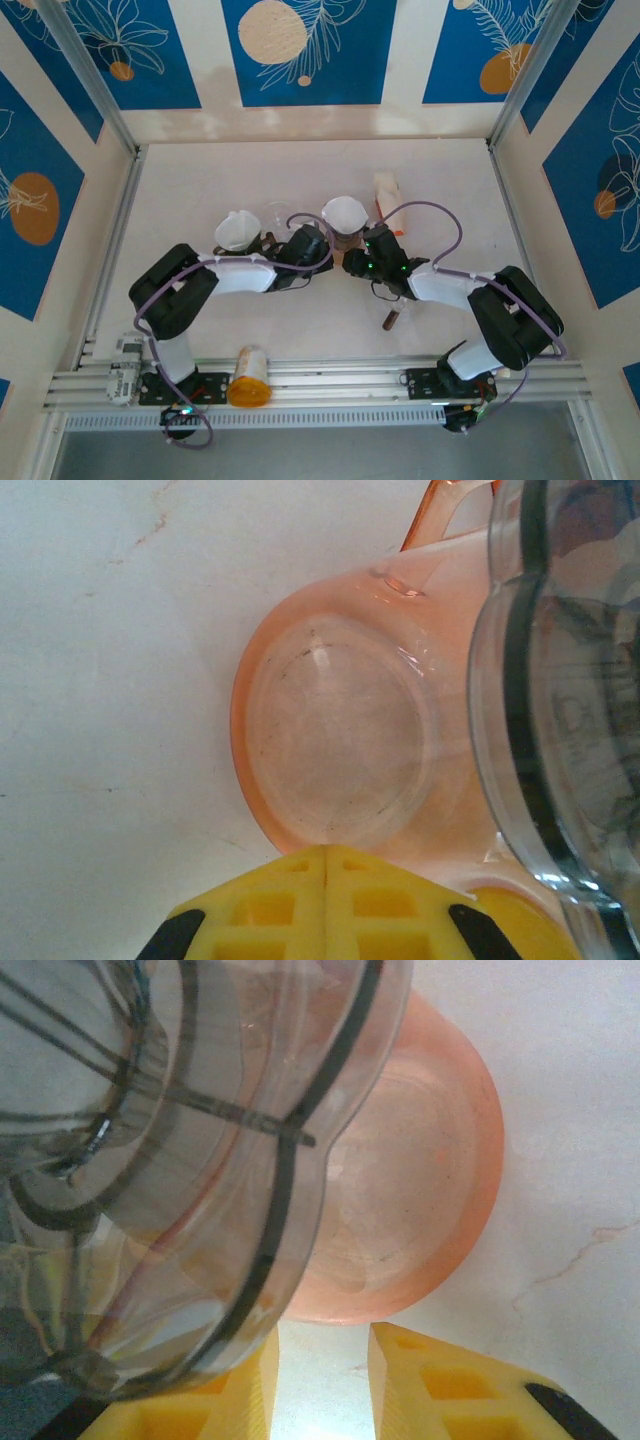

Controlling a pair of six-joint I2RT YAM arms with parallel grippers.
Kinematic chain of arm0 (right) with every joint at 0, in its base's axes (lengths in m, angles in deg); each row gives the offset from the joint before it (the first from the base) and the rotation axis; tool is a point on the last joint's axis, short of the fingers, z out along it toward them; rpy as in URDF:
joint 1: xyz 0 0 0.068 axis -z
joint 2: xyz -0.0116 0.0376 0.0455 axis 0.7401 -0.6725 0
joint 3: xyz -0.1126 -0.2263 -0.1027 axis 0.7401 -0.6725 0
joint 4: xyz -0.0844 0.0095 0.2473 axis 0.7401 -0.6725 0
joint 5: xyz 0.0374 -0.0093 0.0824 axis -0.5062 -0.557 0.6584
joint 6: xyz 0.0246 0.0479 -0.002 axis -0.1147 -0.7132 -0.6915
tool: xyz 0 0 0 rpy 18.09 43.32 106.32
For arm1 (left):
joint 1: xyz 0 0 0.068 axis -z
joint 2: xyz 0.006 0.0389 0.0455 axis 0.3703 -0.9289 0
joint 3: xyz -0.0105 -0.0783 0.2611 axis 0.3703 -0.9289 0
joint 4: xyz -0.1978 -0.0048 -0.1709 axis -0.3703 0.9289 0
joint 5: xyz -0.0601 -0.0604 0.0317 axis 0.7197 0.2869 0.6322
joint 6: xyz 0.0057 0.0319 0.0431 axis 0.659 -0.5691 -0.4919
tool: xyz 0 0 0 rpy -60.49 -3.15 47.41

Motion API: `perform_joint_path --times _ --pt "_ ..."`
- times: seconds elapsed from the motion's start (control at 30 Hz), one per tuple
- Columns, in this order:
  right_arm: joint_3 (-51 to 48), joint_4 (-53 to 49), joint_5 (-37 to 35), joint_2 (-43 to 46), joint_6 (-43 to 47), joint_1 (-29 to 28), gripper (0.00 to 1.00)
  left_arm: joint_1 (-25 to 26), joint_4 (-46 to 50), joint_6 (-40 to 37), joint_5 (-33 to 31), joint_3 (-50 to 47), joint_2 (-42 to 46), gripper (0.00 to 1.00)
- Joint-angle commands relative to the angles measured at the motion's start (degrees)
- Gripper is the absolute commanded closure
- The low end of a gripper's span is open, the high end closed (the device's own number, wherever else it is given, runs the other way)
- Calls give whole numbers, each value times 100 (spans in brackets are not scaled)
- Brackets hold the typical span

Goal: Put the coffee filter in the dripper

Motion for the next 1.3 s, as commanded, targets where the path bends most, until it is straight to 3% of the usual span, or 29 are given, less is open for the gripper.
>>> perform_joint_path --times 0.0,0.47,0.8,1.27 --pt "142 -21 81 202 53 -36 66 -42 89 -110 111 143 -19 100" --pt "-103 -1216 -534 1141 -266 -254 51 -26 192 111 34 -236 354 100" --pt "-199 -2233 -896 2219 -417 -523 43 50 177 244 -54 -611 958 88" --pt "343 -4550 -1328 3722 -629 -926 42 959 570 420 -261 -994 2617 70"
